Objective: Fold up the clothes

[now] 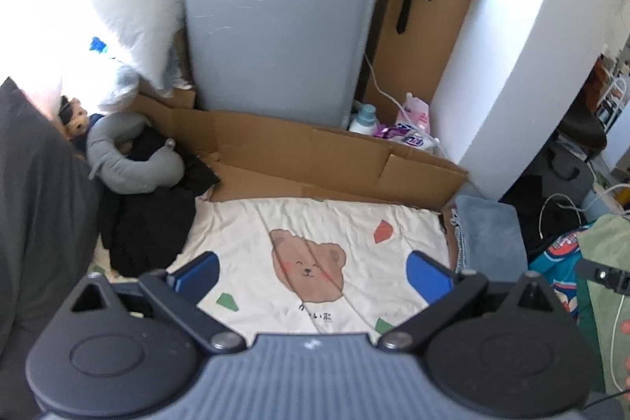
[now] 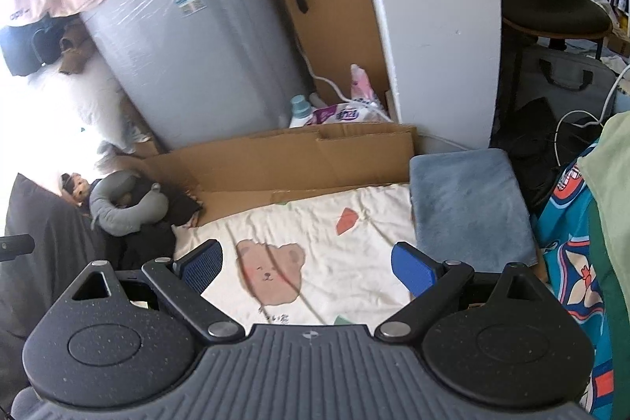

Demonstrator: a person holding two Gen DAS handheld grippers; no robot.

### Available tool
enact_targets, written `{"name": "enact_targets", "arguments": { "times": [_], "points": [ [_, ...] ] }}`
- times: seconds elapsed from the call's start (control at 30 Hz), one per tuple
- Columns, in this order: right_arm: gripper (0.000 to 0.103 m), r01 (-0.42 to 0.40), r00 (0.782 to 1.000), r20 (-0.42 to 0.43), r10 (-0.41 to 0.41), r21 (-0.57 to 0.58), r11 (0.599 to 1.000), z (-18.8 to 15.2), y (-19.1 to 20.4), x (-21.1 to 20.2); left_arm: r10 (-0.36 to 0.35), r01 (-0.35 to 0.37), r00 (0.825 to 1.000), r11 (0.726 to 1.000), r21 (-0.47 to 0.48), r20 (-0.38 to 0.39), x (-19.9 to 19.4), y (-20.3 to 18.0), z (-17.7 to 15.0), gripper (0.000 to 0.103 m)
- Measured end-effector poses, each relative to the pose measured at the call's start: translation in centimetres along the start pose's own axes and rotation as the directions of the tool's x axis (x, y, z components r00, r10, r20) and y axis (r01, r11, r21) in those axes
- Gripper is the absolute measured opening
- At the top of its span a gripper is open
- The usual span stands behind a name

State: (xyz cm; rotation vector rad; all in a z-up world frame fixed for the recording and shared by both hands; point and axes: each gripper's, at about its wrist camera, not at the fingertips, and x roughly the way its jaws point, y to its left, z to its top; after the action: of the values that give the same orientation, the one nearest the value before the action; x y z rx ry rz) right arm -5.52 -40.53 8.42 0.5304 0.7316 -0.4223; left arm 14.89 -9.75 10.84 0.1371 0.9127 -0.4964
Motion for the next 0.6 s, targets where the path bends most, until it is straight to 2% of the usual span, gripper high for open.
{"name": "enact_targets", "arguments": {
  "times": [0.13,0.27,0.43,0.6],
  "points": [
    [0.096,-0.019,1.000,0.001,0.019,-0.032,0.999,-1.2,1.9,-1.7,0.029,-0.029,0.999,1.000,-0.004,0.021,-2.8,1.0,-1.6,0.102],
    [0.096,-0.008,1.000,-0.005,0.008,-0.059,0.998,-2.6,3.4,-2.4,0.012,-0.011,0.999,1.000,-0.005,0.039,-4.7,2.0,-3.5,0.102],
    [0.096,0.005,1.000,-0.013,-0.006,-0.092,0.996,-4.2,5.3,-3.3,-0.002,0.004,0.999,0.998,-0.057,0.033,-4.8,3.9,-6.0,0.102],
    [0.096,0.015,1.000,-0.023,-0.018,-0.125,0.992,-5.7,7.1,-4.0,0.026,-0.023,0.999,0.996,-0.086,0.031,-4.1,5.0,-8.4,0.102]
  ]
}}
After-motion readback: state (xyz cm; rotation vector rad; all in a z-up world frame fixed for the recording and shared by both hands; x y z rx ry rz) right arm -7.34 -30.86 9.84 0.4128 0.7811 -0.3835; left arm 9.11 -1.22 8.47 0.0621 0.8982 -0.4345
